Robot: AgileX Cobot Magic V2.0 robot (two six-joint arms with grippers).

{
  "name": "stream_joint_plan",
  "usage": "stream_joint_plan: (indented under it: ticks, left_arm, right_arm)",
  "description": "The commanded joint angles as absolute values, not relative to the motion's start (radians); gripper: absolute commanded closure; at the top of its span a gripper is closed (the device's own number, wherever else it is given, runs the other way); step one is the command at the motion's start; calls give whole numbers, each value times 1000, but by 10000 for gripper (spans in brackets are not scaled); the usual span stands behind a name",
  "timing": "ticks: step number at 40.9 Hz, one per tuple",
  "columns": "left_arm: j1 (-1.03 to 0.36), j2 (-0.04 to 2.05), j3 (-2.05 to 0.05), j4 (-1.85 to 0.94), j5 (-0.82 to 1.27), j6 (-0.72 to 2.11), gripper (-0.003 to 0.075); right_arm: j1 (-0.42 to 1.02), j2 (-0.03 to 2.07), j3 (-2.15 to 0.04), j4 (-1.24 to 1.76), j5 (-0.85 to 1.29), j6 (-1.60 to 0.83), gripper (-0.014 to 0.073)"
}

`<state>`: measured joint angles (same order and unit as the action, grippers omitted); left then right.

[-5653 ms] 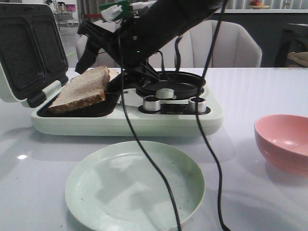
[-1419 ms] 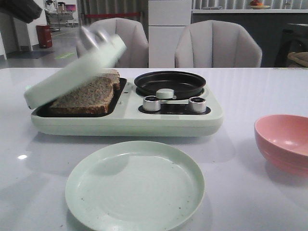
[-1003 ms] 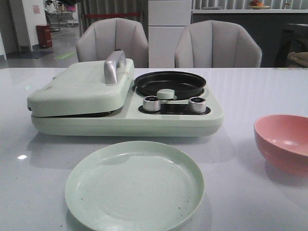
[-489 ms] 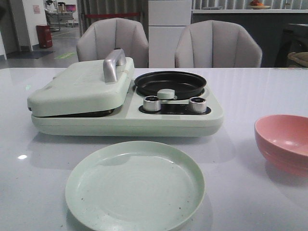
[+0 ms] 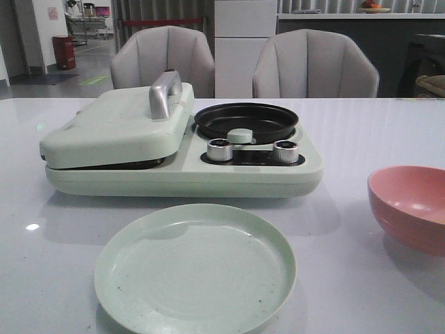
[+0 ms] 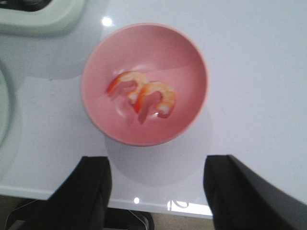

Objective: Make breakfast with bread and shrimp
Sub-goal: 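Release the lid handle and move the left gripper back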

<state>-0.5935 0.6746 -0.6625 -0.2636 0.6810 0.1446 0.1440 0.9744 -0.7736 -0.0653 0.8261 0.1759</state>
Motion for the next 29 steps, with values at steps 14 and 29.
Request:
stream_joint_plan:
  ticks: [14, 29]
  left_arm:
    - [-598, 673, -691, -278, 616, 134, 619]
    - [-598, 673, -691, -283, 616, 134, 619]
  right_arm:
    - [-86, 1351, -948, 47, 795, 53, 78]
    - [-138, 1617, -1055, 276, 760, -187, 78]
